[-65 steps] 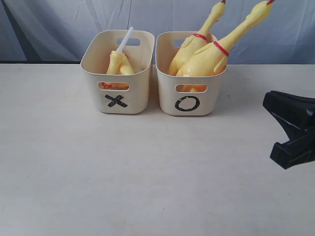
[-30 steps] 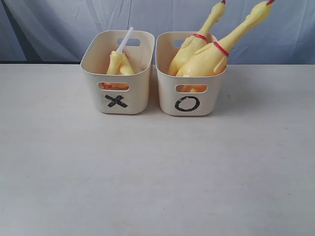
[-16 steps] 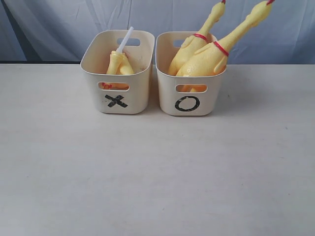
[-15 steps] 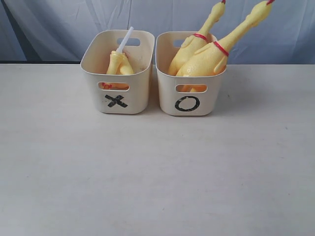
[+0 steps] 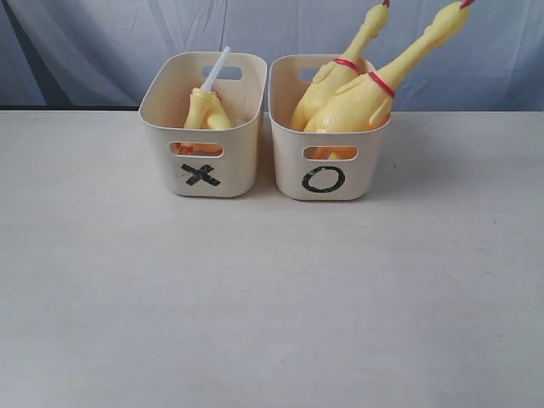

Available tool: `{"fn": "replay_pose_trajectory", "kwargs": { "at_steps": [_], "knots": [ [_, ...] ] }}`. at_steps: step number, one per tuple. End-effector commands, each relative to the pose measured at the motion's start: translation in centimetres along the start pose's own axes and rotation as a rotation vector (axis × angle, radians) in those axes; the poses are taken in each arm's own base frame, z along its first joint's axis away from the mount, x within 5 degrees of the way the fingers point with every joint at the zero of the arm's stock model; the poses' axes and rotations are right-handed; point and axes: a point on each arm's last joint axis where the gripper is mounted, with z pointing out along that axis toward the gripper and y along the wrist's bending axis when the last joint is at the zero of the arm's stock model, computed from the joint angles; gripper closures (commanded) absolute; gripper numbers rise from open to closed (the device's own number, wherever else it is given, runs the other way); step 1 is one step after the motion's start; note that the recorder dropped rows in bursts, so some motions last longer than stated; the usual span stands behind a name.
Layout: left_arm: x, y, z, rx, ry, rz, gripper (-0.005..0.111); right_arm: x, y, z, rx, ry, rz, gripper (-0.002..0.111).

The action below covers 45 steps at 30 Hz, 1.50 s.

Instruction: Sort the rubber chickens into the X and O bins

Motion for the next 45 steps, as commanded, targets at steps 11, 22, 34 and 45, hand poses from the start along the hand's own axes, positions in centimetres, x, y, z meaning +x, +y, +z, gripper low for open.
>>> {"fn": "replay_pose_trajectory", "kwargs": {
  "at_steps": [11,22,34,45],
  "knots": [
    [3.7,-0.7,1.4,-0.168,-0.173,0.233,0.107,8.1,-0.7,-1.9,0.048,0.248,0.059,0.109],
    [11.0,-3.4,2.1,-0.058,0.037,0.237,0.107,8.4,-1.0,-2.0,0.085,0.284,0.119,0.109],
    [12.3,-3.9,2.0,-0.009,0.134,0.258,0.107,9.6,-1.3,-2.5,0.135,0.419,0.123,0.109],
    [14.3,-4.5,1.5,0.089,0.348,0.249,0.107,12.0,-2.0,-4.3,0.249,0.738,0.123,0.109]
  ]
}}
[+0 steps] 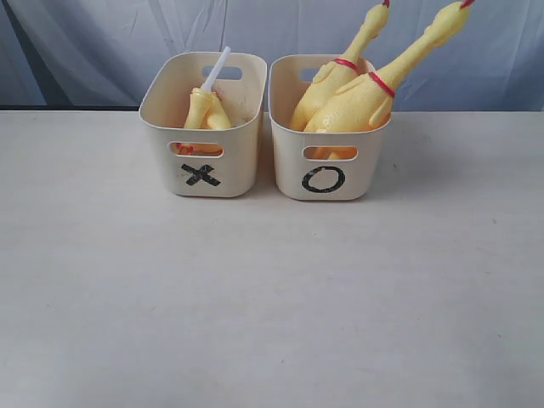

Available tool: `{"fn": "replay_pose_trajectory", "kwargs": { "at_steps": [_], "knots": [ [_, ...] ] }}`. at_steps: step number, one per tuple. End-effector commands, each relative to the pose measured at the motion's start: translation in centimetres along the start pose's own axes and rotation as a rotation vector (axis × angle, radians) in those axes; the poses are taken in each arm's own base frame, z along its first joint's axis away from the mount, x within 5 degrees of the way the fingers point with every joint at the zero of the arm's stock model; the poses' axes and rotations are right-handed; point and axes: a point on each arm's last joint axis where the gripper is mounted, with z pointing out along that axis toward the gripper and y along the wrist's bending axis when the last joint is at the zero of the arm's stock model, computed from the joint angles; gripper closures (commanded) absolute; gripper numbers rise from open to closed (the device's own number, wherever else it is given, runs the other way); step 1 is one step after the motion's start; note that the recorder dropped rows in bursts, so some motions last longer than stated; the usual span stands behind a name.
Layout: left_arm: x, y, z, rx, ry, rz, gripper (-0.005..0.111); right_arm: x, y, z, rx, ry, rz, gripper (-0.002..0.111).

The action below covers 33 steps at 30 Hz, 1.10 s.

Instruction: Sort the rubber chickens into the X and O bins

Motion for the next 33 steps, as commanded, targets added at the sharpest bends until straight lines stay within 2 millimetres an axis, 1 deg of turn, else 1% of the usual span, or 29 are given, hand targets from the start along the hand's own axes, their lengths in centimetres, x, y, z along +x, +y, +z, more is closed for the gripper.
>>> {"fn": "replay_pose_trajectory", "kwargs": {
  "at_steps": [1,33],
  "knots": [
    [0.95,-0.59,-0.08,0.056,0.095,-0.004,0.107,0.63,-0.25,0.0,0.025,0.051,0.001,0.109],
    [0.83,-0.52,-0.06,0.048,0.082,-0.008,0.107,0.63,-0.25,0.0,0.026,0.051,0.001,0.109]
  ]
}}
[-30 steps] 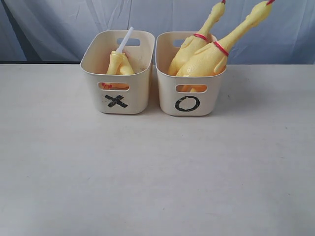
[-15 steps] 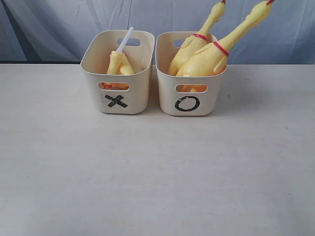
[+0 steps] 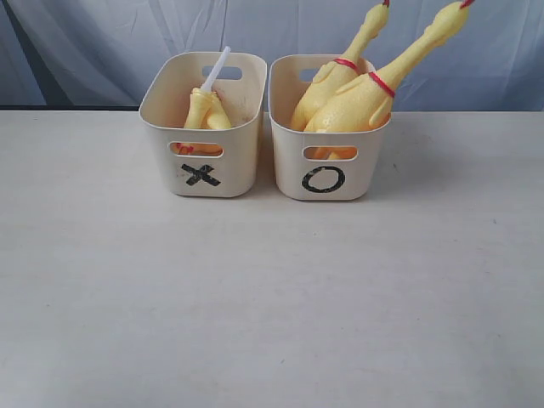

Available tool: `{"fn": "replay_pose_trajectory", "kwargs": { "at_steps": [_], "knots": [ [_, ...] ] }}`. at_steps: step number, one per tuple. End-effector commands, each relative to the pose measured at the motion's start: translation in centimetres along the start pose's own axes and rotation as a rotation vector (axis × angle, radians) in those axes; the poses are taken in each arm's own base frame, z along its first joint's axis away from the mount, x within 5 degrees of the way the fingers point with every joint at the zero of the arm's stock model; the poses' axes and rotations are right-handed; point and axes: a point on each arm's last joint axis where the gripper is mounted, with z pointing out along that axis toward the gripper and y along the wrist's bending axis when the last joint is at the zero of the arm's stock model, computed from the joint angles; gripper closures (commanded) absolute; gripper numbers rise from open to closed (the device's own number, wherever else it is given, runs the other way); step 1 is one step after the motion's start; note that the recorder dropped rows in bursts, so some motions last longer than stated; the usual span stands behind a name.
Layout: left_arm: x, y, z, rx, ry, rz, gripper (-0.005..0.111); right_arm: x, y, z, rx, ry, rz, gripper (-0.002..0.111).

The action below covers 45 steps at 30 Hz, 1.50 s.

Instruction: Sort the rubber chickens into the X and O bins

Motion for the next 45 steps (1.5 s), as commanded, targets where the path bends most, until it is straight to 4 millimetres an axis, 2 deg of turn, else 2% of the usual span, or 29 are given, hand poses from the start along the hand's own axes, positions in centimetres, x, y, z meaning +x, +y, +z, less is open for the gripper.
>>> {"fn": "replay_pose_trajectory", "kwargs": {
  "at_steps": [1,26,30,34,38,42,44,45],
  "knots": [
    [-0.03,0.03,-0.01,-0.012,-0.013,-0.009,0.107,0.02,-0.03,-0.02,0.003,-0.006,-0.001,0.109],
    [-0.07,-0.05,-0.01,-0.003,-0.018,-0.063,0.107,-0.1,0.03,-0.02,-0.003,-0.02,-0.013,0.109],
    [-0.09,-0.07,-0.01,0.001,-0.019,-0.192,0.107,-0.1,0.03,-0.02,-0.003,-0.02,-0.013,0.109],
    [-0.1,-0.08,-0.01,0.005,-0.02,-0.438,0.107,-0.1,0.03,-0.02,-0.003,-0.02,-0.013,0.109],
    [-0.1,-0.08,-0.01,0.006,-0.02,-0.551,0.107,-0.1,0.03,-0.02,-0.003,-0.02,-0.013,0.109],
    [-0.08,-0.09,-0.01,0.007,-0.018,-0.565,0.107,-0.1,0.03,-0.02,-0.003,-0.019,-0.016,0.109],
    [-0.08,-0.09,-0.01,0.007,-0.018,-0.565,0.107,-0.07,0.01,-0.02,0.0,-0.016,-0.12,0.109],
    [-0.08,-0.09,-0.01,0.007,-0.018,-0.565,0.107,-0.07,0.01,-0.02,0.0,-0.016,-0.239,0.109]
  ]
}}
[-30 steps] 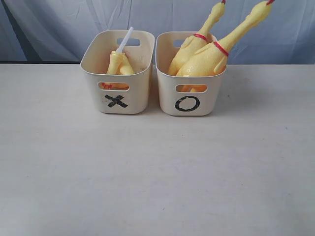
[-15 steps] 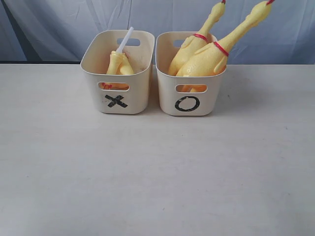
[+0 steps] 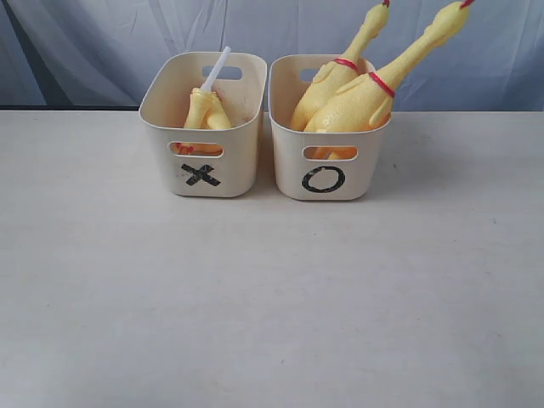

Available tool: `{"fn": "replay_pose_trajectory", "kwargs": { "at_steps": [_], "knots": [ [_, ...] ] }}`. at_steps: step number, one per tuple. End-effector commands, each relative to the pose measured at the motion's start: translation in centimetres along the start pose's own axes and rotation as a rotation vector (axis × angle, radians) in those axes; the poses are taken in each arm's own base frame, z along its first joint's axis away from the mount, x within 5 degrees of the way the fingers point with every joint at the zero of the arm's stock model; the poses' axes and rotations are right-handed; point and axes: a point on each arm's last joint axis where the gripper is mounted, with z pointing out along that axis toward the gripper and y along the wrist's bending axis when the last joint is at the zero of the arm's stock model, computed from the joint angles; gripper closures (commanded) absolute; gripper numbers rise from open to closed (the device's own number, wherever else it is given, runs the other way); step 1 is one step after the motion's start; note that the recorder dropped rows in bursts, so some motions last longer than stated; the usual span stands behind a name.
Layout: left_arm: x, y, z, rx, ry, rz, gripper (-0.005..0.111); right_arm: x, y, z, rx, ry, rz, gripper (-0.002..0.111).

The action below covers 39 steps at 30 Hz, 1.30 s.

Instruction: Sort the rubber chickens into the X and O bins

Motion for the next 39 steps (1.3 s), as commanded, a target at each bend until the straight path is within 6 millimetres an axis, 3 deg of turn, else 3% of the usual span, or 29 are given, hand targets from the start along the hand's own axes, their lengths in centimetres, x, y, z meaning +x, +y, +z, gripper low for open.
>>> {"fn": "replay_pose_trajectory", "kwargs": {
  "at_steps": [1,32,39],
  "knots": [
    [0.04,0.0,-0.01,-0.003,-0.008,-0.016,0.107,-0.01,-0.02,-0.02,0.003,-0.009,-0.242,0.109],
    [0.1,0.0,-0.01,-0.002,-0.001,-0.016,0.107,0.15,-0.06,-0.02,0.004,0.009,-0.267,0.109],
    [0.1,0.0,-0.01,-0.002,-0.001,-0.016,0.107,0.23,0.43,-0.02,-0.084,0.012,-0.284,0.109]
  ]
}}
